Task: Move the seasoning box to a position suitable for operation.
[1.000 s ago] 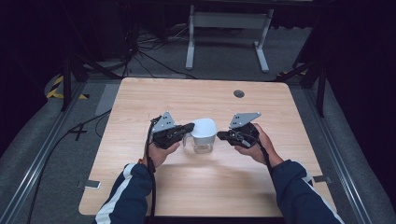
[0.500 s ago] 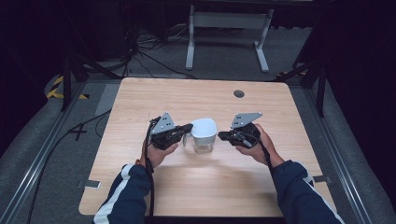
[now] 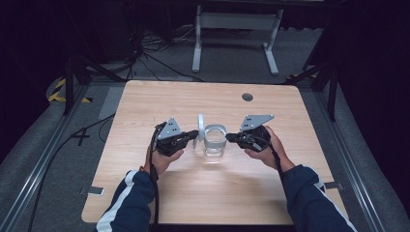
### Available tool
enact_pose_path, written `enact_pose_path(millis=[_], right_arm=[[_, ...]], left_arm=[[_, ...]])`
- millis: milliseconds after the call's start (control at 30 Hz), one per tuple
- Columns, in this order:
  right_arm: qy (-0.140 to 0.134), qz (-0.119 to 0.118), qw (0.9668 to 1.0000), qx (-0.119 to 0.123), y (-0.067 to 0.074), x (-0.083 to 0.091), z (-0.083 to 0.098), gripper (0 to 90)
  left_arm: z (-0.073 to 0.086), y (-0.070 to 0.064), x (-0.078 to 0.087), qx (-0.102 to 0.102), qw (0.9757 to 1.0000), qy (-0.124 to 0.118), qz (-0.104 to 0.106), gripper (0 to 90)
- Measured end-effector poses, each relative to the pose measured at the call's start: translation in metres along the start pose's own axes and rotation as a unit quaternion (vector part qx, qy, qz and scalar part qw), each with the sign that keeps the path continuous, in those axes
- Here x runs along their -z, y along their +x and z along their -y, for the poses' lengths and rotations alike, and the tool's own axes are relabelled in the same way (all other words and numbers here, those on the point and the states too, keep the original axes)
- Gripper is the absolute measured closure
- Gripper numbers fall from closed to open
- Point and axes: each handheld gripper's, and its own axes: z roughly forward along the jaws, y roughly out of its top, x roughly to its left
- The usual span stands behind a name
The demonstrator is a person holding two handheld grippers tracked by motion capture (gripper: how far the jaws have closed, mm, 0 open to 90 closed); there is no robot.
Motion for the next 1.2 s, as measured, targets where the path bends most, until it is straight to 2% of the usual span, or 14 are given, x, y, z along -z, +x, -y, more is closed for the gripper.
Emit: enact_pose_path(millis=[200, 267, 367, 467, 567, 600, 633, 767, 800, 833, 967, 1067, 1200], right_arm=[[0.004, 0.002, 1.0, 0.007, 0.002, -0.001, -0.002, 87.8], [0.003, 0.002, 1.0, 0.006, 0.002, 0.0, -0.004, 88.1], [0.0, 0.002, 0.9999, 0.016, 0.004, 0.0, -0.011, 88.1], [-0.004, 0.003, 0.9997, 0.023, 0.007, 0.001, -0.019, 88.2], [-0.01, 0.002, 0.9995, 0.029, 0.011, 0.002, -0.028, 88.2], [-0.009, 0.002, 0.9995, 0.032, 0.012, 0.001, -0.03, 88.2], [-0.009, 0.002, 0.9993, 0.035, 0.013, 0.001, -0.032, 88.2], [-0.014, 0.001, 0.9991, 0.041, 0.018, -0.001, -0.038, 88.2], [-0.015, 0.0, 0.9989, 0.043, 0.02, -0.003, -0.042, 88.2], [-0.017, 0.0, 0.9988, 0.046, 0.022, -0.003, -0.044, 88.2], [-0.03, -0.008, 0.9978, 0.059, 0.033, -0.006, -0.057, 88.3], [-0.031, -0.012, 0.9967, 0.074, 0.042, -0.011, -0.066, 88.2], [-0.029, -0.014, 0.9962, 0.081, 0.047, -0.014, -0.071, 88.2]], left_arm=[[0.003, -0.001, -0.004, -0.006, 0.9999, 0.008, 0.0, 90.0], [0.003, -0.002, -0.004, 0.006, 0.9999, 0.01, 0.002, 90.0], [0.003, -0.002, -0.004, -0.003, 0.9999, 0.011, 0.0, 89.9], [0.003, -0.002, -0.004, 0.001, 0.9999, 0.012, -0.001, 90.0], [0.003, -0.002, -0.003, -0.008, 0.9998, 0.017, -0.003, 89.9], [0.003, -0.002, -0.003, -0.005, 0.9999, 0.015, -0.002, 89.9], [0.003, -0.001, -0.003, -0.012, 0.9998, 0.016, -0.006, 89.9], [0.004, -0.003, -0.003, -0.006, 0.9998, 0.019, -0.003, 89.9], [0.004, -0.003, -0.003, -0.002, 0.9998, 0.018, -0.004, 89.9], [0.004, -0.002, -0.003, -0.008, 0.9998, 0.019, -0.005, 89.9], [0.005, -0.001, -0.004, -0.01, 0.9997, 0.019, -0.008, 89.9], [0.007, 0.0, -0.003, -0.007, 0.9996, 0.026, -0.012, 89.8], [0.008, 0.001, -0.002, 0.0, 0.9995, 0.029, -0.015, 89.2]])
